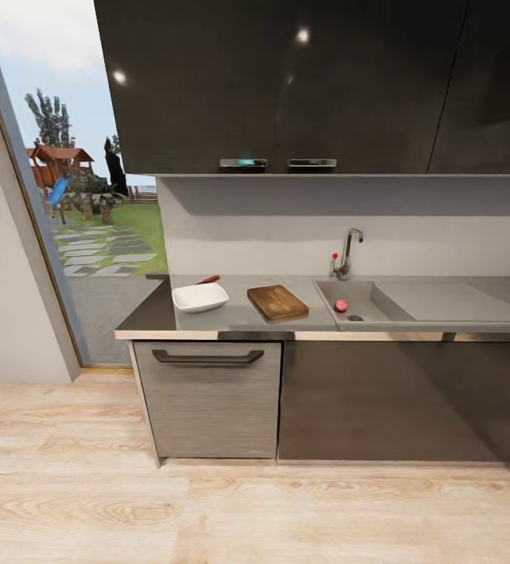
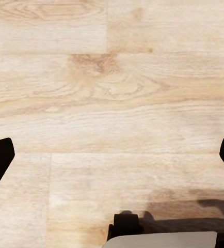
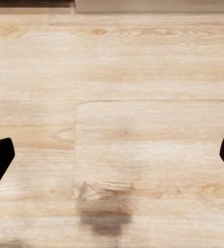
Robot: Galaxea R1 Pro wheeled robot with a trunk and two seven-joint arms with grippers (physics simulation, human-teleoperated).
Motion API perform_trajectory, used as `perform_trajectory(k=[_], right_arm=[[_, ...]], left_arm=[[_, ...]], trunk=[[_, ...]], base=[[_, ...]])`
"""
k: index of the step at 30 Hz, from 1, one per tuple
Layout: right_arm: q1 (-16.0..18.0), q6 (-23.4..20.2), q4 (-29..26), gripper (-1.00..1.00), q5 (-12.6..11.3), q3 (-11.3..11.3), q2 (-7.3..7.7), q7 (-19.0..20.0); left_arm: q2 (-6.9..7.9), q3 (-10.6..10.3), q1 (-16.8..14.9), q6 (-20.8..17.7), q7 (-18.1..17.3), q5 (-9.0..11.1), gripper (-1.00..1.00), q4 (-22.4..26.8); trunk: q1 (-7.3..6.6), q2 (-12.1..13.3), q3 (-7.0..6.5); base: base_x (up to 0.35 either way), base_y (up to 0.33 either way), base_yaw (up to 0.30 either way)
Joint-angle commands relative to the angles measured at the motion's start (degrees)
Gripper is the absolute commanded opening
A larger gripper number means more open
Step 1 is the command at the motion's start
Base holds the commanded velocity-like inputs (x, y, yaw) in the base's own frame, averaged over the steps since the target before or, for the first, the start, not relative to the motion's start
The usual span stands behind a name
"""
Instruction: In the kitchen, take the Vidalia onion out of the sink, dice it on the chopping board with the paring knife, put the diced onion into the bowl on the countertop, then place both the paring knife and the chopping board into the sink.
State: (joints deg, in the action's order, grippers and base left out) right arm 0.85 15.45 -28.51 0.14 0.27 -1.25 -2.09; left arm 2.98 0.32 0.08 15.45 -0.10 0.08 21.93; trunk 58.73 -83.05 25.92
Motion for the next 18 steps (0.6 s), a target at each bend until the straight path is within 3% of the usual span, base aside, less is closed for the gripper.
perform_trajectory(k=[1, 6, 18], right_arm=[[0.03, 0.17, 0.03, 1.0, 0.02, 0.04, -0.02, -0.19], [0.03, 0.19, 0.04, 1.0, -0.02, 0.0, 0.01, -0.17], [0.03, 0.2, 1.07, 1.0, -0.05, -0.1, -0.06, -0.12]], left_arm=[[0.0, 0.03, 0.01, 0.1, 0.01, 0.01, 1.0, 0.05], [-0.02, 0.03, 0.01, 0.11, 0.12, 0.01, 1.0, 0.04], [0.01, 0.12, 0.01, 0.02, 0.22, 0.0, 1.0, 0.05]], trunk=[[0.0, -0.03, 0.05], [0.0, -0.03, 0.05], [-2.64, 4.79, -2.1]], base=[[0.0, 0.0, 0.0], [0.0, 0.0, 0.0], [0.0, 0.0, 0.0]])
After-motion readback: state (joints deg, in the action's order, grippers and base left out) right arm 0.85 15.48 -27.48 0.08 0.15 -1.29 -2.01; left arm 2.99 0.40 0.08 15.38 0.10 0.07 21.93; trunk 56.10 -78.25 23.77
